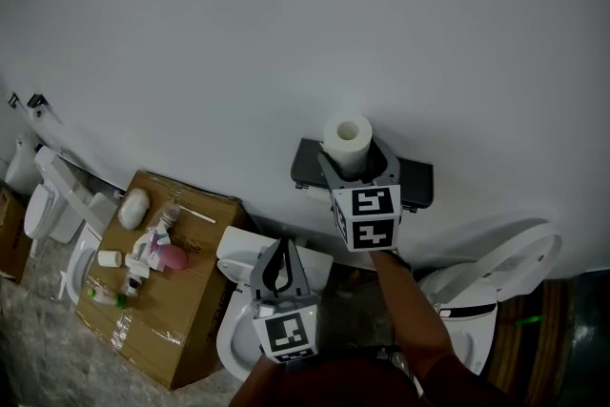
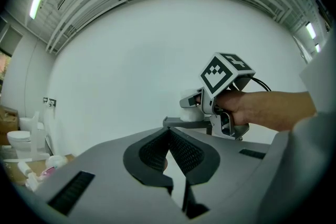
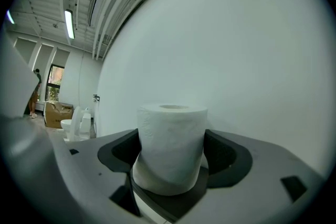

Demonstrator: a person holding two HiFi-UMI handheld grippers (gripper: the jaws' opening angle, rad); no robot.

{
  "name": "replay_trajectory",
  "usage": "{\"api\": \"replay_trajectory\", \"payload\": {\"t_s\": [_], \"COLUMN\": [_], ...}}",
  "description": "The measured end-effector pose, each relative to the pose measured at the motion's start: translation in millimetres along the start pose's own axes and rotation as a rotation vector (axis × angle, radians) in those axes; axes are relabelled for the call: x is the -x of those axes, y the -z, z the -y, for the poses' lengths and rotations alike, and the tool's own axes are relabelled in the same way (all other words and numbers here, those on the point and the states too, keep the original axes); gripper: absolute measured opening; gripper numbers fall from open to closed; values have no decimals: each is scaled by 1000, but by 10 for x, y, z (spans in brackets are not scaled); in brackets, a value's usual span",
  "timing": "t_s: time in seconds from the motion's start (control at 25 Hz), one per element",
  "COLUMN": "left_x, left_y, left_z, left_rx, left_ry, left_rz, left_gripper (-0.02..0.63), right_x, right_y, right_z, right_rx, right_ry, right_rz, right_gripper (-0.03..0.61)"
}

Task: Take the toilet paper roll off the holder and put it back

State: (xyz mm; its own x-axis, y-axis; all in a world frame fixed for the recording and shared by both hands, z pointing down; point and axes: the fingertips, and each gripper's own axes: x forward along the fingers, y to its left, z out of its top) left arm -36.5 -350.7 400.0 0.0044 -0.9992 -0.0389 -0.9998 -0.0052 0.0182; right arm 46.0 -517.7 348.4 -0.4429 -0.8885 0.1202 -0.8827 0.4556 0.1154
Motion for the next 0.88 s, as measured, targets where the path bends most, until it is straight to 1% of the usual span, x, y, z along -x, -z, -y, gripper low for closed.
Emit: {"api": "replay_trajectory", "payload": {"t_s": [0.28,0.48,0.64,0.76,0.88], "left_x": [19,26,30,15,37], "left_y": [10,15,13,19,33], "left_z": [-124,-93,-87,-79,-57], "left_rx": [-28,-15,-28,-31,-33], "left_ry": [-19,-13,-8,-4,1], "left_rz": [-10,-8,-13,-17,-20], "left_gripper": [14,14,14,14,14], "right_x": [57,161,266,309,393], "right_y": [-46,-194,-266,-245,-210], "right_z": [-4,-42,-59,-62,-88], "right_rx": [32,70,58,64,48], "right_ry": [10,12,13,20,18], "right_rz": [26,68,98,110,118], "right_gripper": [356,356,356,356,356]}}
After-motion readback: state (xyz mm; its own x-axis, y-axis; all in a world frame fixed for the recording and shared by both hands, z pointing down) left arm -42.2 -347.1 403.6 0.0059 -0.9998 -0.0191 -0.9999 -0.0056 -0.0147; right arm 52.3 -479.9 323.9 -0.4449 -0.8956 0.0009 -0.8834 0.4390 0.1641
